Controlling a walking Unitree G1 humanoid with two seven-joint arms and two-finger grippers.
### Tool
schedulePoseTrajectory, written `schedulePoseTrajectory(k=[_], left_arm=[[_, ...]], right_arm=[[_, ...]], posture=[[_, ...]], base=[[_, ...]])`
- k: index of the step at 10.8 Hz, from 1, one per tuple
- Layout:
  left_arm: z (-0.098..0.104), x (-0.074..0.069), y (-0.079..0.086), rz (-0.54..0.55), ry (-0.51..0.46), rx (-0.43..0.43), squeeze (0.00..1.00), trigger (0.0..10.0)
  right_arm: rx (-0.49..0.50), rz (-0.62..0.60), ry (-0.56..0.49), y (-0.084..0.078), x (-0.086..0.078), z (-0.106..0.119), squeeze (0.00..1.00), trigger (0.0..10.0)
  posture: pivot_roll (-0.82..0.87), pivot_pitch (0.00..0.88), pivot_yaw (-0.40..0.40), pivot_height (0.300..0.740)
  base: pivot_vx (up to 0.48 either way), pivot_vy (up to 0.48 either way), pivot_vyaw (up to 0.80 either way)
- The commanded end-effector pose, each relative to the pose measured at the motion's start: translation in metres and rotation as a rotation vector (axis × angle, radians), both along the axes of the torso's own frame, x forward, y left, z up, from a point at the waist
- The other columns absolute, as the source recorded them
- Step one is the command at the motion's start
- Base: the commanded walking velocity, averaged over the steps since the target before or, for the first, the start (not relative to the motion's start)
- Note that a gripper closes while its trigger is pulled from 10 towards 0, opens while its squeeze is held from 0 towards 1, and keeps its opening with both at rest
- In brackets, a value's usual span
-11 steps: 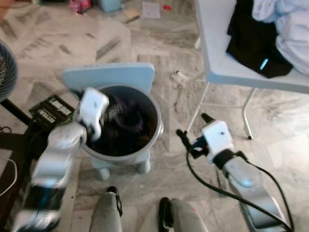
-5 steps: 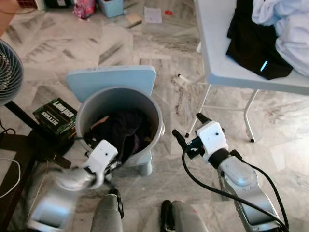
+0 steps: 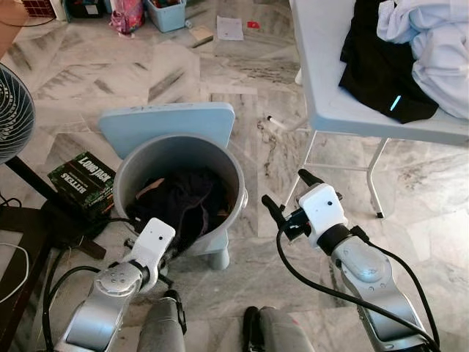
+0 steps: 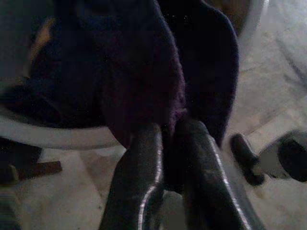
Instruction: Hang hanger
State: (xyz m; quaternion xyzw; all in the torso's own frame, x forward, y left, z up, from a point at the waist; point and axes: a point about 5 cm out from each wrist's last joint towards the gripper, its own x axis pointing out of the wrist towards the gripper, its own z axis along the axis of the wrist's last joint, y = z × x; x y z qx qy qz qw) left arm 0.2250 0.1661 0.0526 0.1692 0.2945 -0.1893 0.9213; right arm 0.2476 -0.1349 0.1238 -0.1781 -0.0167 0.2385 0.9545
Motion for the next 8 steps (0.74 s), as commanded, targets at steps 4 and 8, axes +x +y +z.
schedulePoseTrajectory(k=[4, 8], left_arm=[[0.014, 0.014, 0.009, 0.234, -0.175, 0.003, 1.00, 10.0], [0.005, 0.005, -0.007, 0.162, -0.136, 0.035, 1.00, 10.0]], right_arm=[[-0.016, 0.009, 0.006, -0.002, 0.002, -0.003, 0.00, 10.0], [-0.018, 0.021, 0.000, 0.001, 0.005, -0.003, 0.00, 10.0]], posture=[[-0.04, 0.166, -0.095, 0.740], [-0.03, 0.159, -0.093, 0.740]], base=[[0.000, 0.000, 0.00], [0.000, 0.000, 0.00]])
